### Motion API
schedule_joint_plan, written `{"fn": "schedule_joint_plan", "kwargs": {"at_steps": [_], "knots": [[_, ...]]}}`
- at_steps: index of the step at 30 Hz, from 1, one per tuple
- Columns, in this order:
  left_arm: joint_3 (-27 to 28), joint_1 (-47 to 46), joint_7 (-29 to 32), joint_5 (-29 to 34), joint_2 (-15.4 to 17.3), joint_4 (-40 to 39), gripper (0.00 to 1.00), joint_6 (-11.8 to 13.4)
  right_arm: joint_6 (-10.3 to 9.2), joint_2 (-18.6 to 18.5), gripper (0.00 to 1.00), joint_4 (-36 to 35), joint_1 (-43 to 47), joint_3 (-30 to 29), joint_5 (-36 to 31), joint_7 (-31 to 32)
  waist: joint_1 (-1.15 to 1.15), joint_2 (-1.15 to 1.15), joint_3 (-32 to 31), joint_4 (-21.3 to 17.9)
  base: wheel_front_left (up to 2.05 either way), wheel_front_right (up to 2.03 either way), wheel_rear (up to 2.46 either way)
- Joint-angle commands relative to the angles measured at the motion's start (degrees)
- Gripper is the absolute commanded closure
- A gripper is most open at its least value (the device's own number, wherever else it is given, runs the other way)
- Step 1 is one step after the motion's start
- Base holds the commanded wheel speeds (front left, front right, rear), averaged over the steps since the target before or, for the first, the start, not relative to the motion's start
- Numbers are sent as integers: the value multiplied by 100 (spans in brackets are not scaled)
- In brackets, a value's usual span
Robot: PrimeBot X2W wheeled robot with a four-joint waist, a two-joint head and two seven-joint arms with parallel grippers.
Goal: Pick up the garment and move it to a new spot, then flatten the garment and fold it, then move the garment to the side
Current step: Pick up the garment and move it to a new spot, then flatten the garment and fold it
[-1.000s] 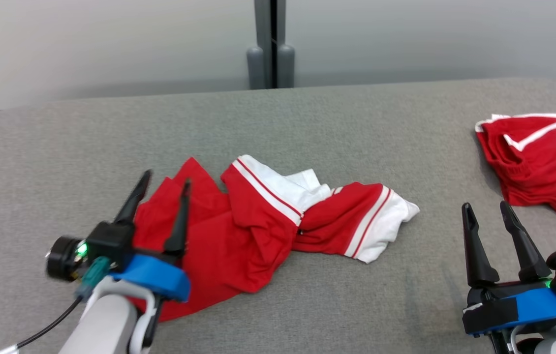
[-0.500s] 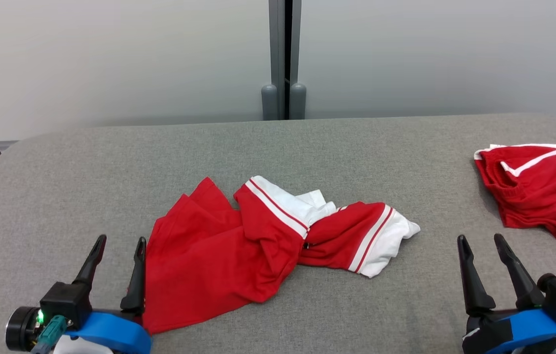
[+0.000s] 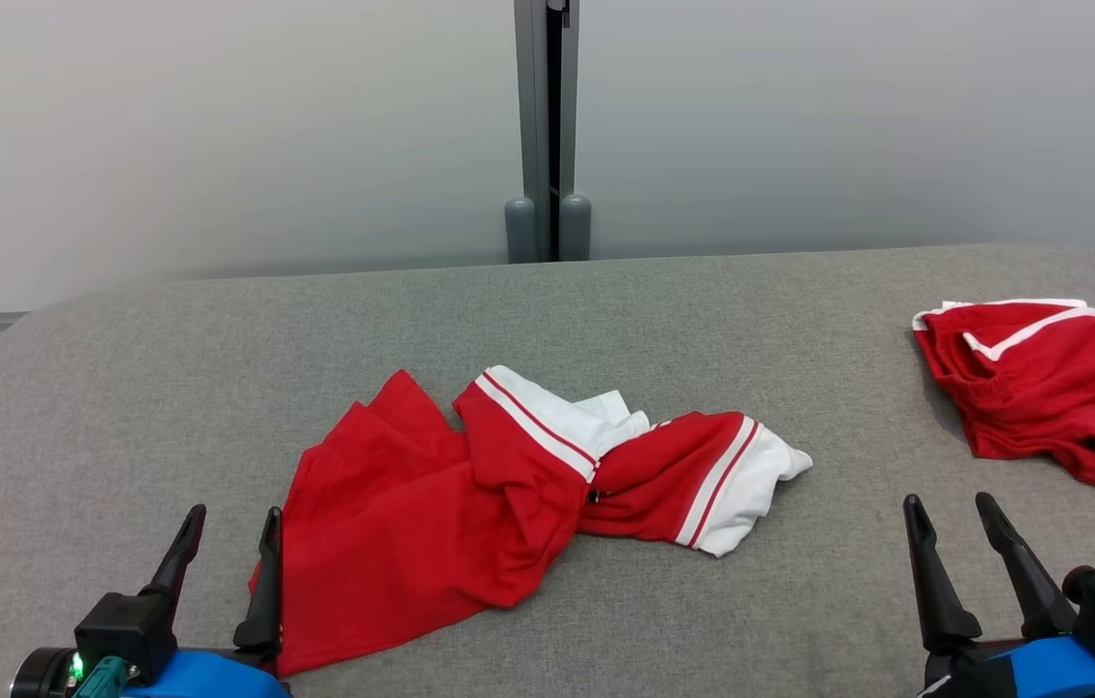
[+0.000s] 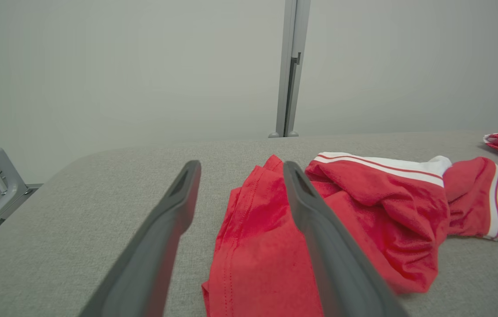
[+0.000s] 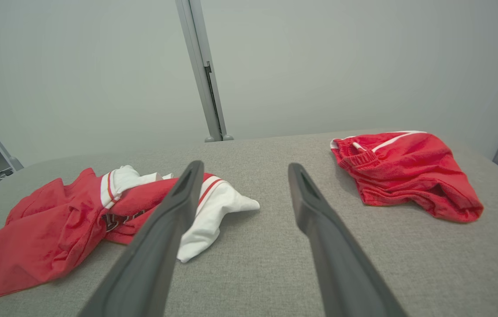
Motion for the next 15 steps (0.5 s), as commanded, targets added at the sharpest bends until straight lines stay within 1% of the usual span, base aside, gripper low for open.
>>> {"fn": "schedule_joint_plan", "kwargs": {"at_steps": [1, 15], "knots": [[11, 46, -3, -21, 30, -25, 0, 4, 3, -6, 0, -22, 60, 3, 24, 9, 0, 0, 8, 3, 0, 0, 0], [8, -35, -29, -27, 9, -86, 0, 115, 3, -6, 0, -103, 96, -16, -58, 71, 0, 0, 27, 4, 0, 0, 0]]}}
